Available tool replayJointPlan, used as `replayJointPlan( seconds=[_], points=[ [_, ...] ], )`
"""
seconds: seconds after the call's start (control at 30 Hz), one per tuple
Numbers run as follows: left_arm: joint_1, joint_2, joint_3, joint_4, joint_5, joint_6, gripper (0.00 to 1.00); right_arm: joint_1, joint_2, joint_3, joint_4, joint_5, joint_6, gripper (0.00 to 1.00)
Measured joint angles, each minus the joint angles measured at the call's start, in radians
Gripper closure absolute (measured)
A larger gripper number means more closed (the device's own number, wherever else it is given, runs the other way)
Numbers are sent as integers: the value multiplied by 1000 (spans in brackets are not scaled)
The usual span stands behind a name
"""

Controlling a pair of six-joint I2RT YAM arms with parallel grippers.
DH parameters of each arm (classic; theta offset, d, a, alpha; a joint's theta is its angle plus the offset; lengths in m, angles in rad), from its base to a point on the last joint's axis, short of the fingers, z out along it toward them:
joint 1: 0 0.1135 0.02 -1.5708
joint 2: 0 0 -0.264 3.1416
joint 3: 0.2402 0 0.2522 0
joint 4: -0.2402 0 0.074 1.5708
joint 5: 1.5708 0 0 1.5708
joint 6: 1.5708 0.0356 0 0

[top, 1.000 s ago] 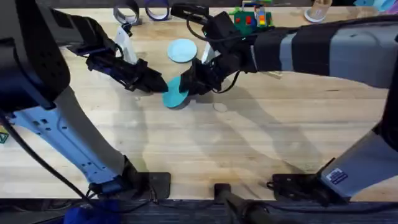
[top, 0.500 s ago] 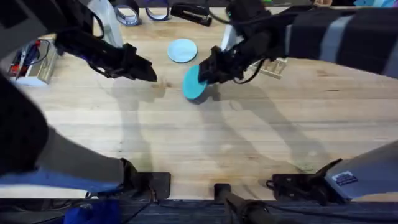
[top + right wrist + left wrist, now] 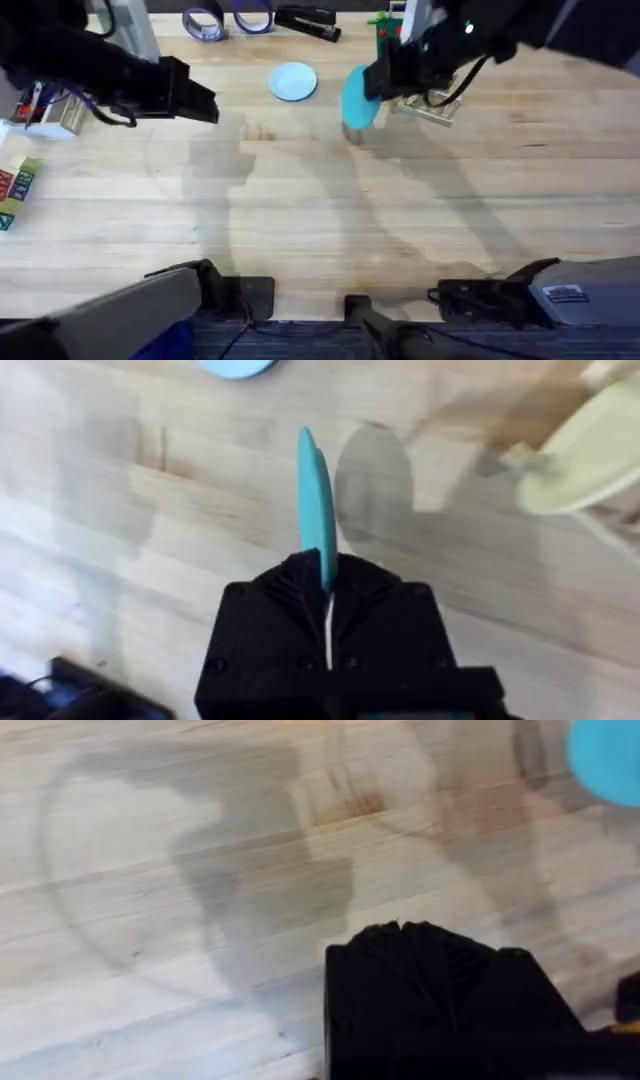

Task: Pick up the plates from the table one by one and place each into a slot on the dish rack.

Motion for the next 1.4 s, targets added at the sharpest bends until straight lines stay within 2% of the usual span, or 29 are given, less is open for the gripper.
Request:
replayJointPlan(
  seconds=[0.3,0.37,0.47,0.53,0.57,0.6,1.03,1.2,1.4],
  points=[
    [0,-109,0,0,-153,-93,956,0,-5,134,-117,217,-86,971],
    [0,-124,0,0,-170,-100,907,0,-5,156,-119,257,-91,970],
    [0,-136,0,-2,-181,-107,459,0,-5,181,-118,295,-102,971],
    [0,-137,0,-3,-189,-110,127,0,-5,193,-118,309,-104,971],
    [0,-136,0,-3,-191,-116,42,0,-5,196,-118,314,-105,971],
    [0,-137,0,-2,-193,-117,16,0,-5,199,-118,318,-106,970],
    [0,-137,0,1,-197,-117,6,0,-5,206,-118,334,-126,972],
    [0,-137,0,0,-197,-117,6,0,-5,219,-150,389,-17,971],
    [0,-137,0,0,-197,-117,7,0,-5,293,-261,480,140,971]
  ],
)
